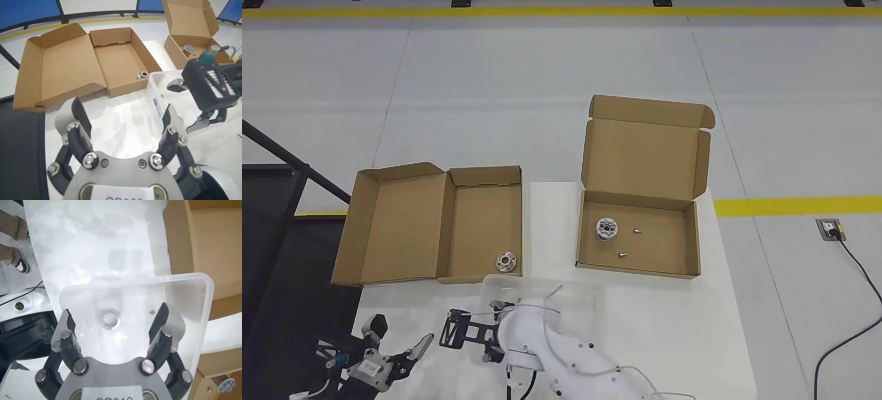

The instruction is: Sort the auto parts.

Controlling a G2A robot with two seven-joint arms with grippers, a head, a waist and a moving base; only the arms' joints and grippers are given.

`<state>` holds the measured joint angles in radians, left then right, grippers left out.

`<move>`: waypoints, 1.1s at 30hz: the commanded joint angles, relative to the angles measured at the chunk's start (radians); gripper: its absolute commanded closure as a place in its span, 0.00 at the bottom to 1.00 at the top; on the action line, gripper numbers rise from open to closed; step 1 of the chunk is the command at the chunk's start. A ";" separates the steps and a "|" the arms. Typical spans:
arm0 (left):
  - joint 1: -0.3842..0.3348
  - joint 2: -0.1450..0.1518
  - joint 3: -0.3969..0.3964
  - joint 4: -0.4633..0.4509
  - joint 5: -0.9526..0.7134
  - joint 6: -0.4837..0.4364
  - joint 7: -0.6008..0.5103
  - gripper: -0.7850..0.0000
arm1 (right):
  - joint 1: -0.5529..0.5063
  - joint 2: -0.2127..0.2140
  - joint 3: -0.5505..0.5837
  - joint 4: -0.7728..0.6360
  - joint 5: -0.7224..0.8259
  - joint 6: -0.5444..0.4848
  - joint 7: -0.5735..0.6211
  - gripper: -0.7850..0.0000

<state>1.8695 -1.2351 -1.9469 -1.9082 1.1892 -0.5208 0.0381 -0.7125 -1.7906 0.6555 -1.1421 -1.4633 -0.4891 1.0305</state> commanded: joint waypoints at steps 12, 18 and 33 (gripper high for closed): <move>0.000 0.000 0.000 0.000 0.000 0.000 0.000 0.00 | 0.024 -0.014 -0.023 0.075 -0.069 0.054 0.025 0.39; 0.000 0.000 0.000 0.000 0.000 0.000 0.000 0.00 | 0.029 -0.015 -0.006 0.118 -0.062 0.054 0.021 0.45; 0.000 0.000 0.000 0.000 0.000 0.000 0.000 0.00 | 0.026 -0.017 0.011 0.160 -0.051 0.026 0.012 0.50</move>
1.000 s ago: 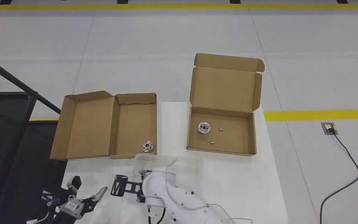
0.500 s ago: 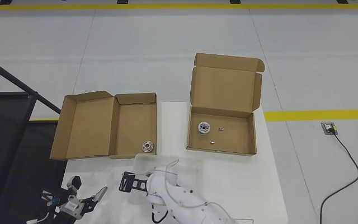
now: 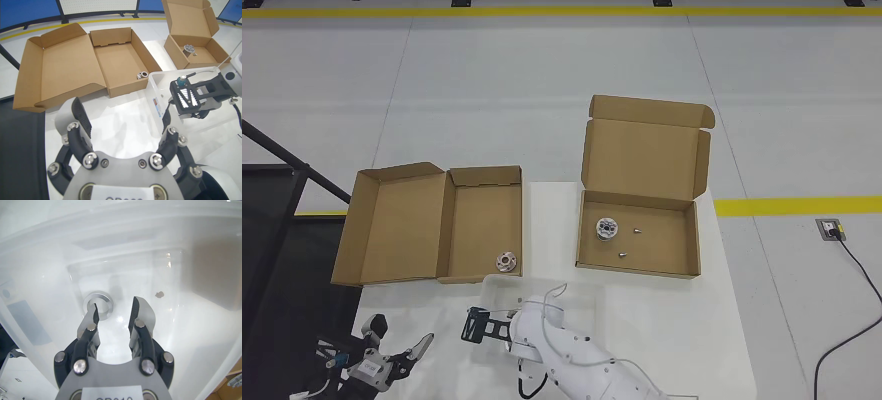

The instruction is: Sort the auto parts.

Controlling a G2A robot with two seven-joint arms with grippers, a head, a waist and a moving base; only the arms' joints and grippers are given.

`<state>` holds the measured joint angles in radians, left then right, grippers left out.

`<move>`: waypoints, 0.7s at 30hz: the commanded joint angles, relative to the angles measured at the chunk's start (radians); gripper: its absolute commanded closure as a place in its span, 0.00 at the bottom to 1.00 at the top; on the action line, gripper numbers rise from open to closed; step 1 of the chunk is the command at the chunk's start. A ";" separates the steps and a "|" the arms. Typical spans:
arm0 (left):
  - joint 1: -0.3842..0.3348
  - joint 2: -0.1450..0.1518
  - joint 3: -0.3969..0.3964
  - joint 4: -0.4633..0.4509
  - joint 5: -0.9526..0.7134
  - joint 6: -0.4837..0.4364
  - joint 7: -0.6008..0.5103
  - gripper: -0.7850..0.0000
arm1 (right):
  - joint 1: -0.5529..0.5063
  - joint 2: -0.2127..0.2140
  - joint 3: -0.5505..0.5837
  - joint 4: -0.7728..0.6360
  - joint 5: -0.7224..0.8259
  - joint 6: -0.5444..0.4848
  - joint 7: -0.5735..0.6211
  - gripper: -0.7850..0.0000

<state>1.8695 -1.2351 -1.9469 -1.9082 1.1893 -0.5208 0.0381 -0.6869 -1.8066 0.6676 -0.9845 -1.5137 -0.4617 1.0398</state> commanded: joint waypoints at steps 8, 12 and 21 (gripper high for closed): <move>0.000 0.000 0.000 0.000 0.000 0.000 0.000 0.00 | 0.005 -0.012 -0.014 0.044 0.002 0.018 0.003 0.53; 0.000 0.000 0.000 0.000 0.000 0.000 0.000 0.00 | 0.008 -0.019 -0.022 0.059 -0.003 0.028 -0.013 0.58; 0.000 0.000 0.000 0.000 0.000 0.000 0.000 0.00 | 0.017 -0.035 -0.032 0.113 -0.007 0.077 -0.017 0.61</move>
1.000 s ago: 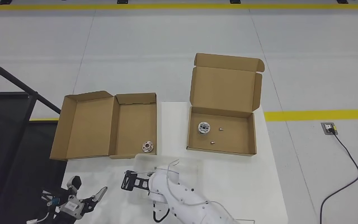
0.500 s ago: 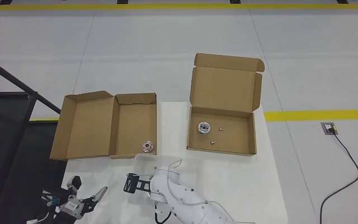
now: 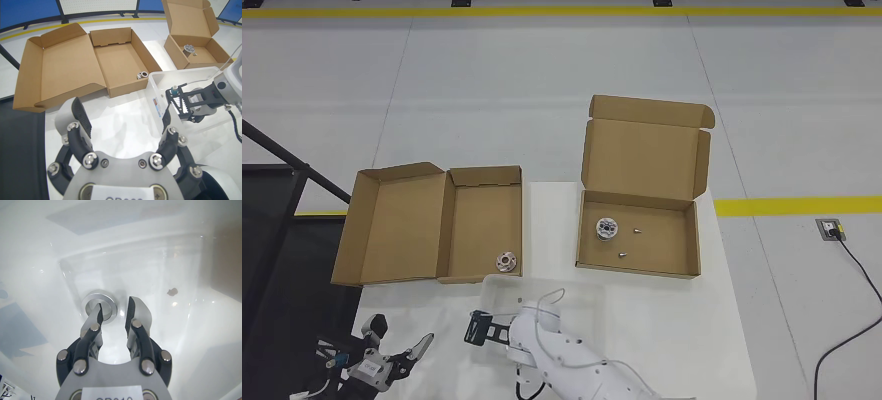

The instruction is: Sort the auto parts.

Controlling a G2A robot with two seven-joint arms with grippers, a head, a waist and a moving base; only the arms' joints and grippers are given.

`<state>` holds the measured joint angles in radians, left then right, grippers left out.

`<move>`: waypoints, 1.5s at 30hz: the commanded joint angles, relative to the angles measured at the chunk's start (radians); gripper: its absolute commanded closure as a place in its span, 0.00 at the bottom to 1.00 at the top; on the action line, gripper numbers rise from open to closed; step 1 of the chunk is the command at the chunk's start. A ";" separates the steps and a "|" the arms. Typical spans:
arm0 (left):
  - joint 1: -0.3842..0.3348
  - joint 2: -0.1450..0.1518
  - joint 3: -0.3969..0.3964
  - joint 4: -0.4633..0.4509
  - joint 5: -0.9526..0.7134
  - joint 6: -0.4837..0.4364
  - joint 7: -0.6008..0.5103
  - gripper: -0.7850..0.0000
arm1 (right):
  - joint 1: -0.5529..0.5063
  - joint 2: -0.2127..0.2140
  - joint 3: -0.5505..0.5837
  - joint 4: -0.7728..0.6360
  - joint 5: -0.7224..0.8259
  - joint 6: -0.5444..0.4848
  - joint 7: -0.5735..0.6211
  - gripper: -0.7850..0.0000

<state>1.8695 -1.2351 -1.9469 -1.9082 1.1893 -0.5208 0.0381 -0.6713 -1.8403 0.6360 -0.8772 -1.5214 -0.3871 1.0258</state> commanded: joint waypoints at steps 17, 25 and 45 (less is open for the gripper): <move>0.000 0.000 0.000 0.000 0.000 0.000 0.000 0.00 | -0.059 0.032 0.065 -0.198 -0.107 0.072 -0.023 1.00; 0.000 0.000 0.000 0.000 0.000 0.000 0.000 0.00 | -0.215 0.088 0.147 -0.620 -0.260 0.098 -0.023 1.00; 0.017 -0.002 0.010 0.017 -0.043 0.037 0.035 0.00 | 0.161 -0.098 0.017 0.036 -0.131 0.617 -0.419 1.00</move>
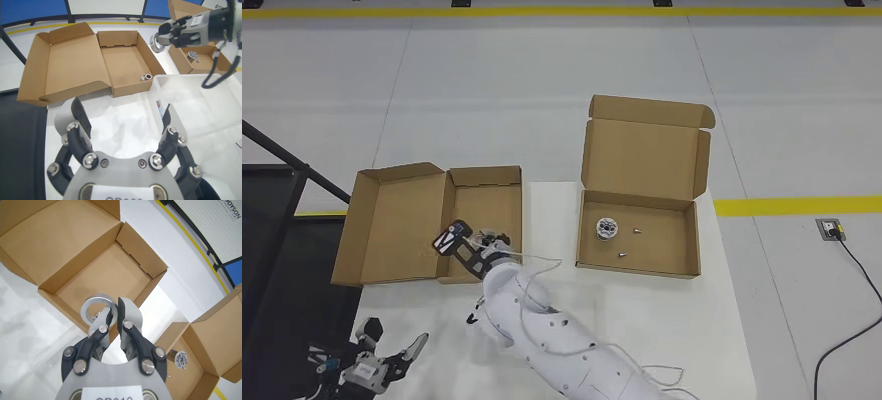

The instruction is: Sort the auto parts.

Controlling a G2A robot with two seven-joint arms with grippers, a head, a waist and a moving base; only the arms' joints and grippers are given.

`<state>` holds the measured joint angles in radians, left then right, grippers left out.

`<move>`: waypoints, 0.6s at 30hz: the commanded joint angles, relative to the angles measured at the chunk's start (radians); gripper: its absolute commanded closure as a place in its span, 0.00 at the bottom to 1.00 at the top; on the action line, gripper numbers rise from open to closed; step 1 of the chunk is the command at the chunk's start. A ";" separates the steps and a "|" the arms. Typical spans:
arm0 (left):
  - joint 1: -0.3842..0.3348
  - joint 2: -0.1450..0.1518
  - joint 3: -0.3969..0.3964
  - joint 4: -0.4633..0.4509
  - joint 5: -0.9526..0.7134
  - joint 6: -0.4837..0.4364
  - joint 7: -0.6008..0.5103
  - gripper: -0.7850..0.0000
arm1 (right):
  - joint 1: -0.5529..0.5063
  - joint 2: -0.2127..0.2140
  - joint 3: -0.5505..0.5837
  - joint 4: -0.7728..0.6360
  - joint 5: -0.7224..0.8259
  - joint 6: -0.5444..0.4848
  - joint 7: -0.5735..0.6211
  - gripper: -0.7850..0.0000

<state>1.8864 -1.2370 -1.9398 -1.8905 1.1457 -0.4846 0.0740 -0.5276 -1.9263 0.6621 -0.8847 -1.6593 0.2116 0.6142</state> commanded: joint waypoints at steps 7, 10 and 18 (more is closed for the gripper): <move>-0.001 0.000 0.021 -0.008 0.007 -0.004 -0.009 0.00 | 0.017 -0.012 -0.009 0.044 0.007 0.018 -0.007 1.00; -0.001 0.000 0.021 -0.008 0.007 -0.004 -0.009 0.00 | 0.017 -0.012 -0.009 0.044 0.007 0.018 -0.007 1.00; -0.001 0.000 0.021 -0.008 0.007 -0.004 -0.009 0.00 | 0.020 -0.015 0.004 0.068 0.019 -0.004 -0.009 1.00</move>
<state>1.8858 -1.2367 -1.9189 -1.8985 1.1529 -0.4886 0.0651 -0.5136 -1.9385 0.6594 -0.8273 -1.6517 0.2205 0.6062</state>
